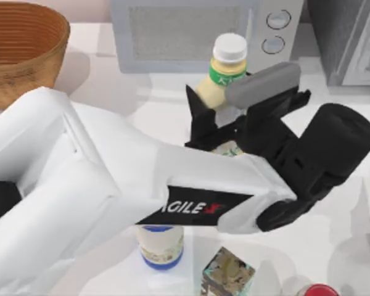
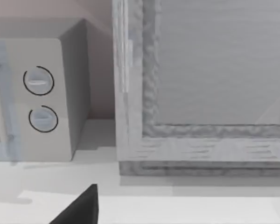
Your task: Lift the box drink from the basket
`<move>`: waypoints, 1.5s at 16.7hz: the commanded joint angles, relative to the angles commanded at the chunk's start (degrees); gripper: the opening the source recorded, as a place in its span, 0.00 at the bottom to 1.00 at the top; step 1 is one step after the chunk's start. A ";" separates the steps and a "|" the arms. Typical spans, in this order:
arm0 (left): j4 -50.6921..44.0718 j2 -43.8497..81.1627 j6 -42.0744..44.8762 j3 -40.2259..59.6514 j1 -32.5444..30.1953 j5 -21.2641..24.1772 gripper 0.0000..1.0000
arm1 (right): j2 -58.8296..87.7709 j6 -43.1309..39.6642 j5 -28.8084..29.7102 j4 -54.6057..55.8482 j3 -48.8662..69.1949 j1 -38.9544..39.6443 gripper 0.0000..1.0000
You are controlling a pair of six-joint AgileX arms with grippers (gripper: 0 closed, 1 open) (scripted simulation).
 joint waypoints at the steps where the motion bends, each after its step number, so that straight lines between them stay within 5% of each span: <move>1: -2.27 0.12 -2.70 -0.06 0.46 -0.09 0.00 | 0.00 0.00 0.00 0.00 0.00 0.00 1.00; 8: -18.06 1.02 -20.36 -1.13 3.30 0.01 0.00 | 0.00 0.00 0.00 0.00 0.00 0.00 1.00; 14: -19.78 1.07 -22.10 -1.28 3.65 0.07 0.00 | 0.00 0.00 0.00 0.00 0.00 0.00 1.00; 25: -19.78 1.07 -22.10 -1.28 3.65 0.07 0.83 | 0.00 0.00 0.00 0.00 0.00 0.00 1.00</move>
